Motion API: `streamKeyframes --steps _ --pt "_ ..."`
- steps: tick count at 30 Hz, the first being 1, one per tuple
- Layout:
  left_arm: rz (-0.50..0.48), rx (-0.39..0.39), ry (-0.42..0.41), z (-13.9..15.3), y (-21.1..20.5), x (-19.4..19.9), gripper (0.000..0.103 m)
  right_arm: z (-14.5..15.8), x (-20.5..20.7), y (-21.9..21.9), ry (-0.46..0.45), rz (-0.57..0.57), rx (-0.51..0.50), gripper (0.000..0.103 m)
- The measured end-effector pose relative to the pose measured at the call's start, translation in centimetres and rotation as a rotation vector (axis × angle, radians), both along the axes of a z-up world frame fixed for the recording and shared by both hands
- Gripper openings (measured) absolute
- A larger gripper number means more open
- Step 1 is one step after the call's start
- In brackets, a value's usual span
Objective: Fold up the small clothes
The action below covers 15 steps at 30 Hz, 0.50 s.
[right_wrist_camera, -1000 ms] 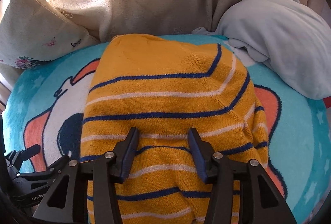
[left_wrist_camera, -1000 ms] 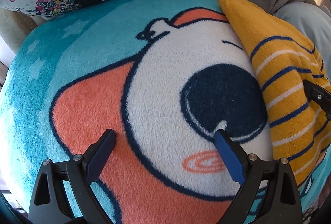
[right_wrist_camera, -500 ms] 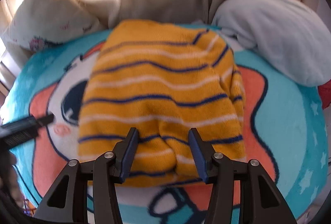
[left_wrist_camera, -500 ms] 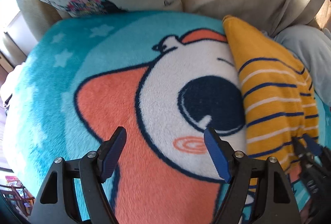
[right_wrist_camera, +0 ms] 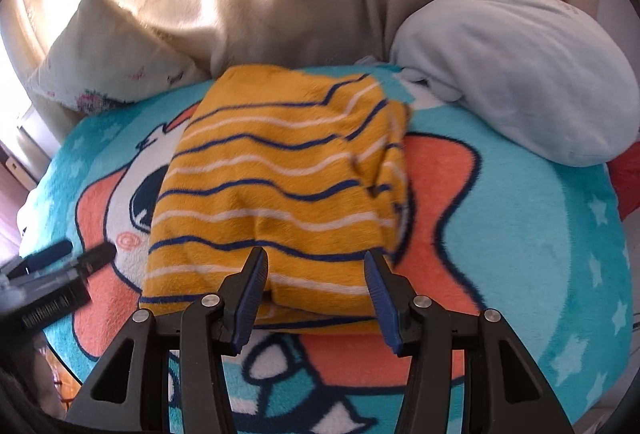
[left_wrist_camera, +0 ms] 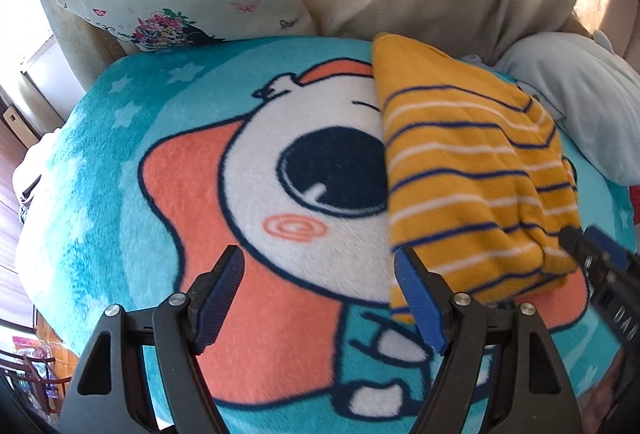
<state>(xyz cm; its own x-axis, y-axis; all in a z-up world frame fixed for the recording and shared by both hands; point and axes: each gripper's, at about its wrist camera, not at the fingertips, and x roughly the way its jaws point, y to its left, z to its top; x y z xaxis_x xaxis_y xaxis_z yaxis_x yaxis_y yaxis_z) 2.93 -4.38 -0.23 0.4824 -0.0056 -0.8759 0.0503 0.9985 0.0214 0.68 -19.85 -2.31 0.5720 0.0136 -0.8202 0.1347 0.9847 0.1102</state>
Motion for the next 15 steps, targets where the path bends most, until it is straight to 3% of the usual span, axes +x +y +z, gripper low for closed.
streamKeyframes --steps 6,15 --pt "-0.024 0.011 -0.009 0.3 -1.7 -1.4 0.077 1.4 -0.7 -1.8 -0.045 -0.042 0.023 0.057" --pt "-0.033 0.005 0.016 -0.2 -3.0 -1.9 0.077 0.1 -2.3 -2.7 -0.008 -0.043 -0.015 0.057"
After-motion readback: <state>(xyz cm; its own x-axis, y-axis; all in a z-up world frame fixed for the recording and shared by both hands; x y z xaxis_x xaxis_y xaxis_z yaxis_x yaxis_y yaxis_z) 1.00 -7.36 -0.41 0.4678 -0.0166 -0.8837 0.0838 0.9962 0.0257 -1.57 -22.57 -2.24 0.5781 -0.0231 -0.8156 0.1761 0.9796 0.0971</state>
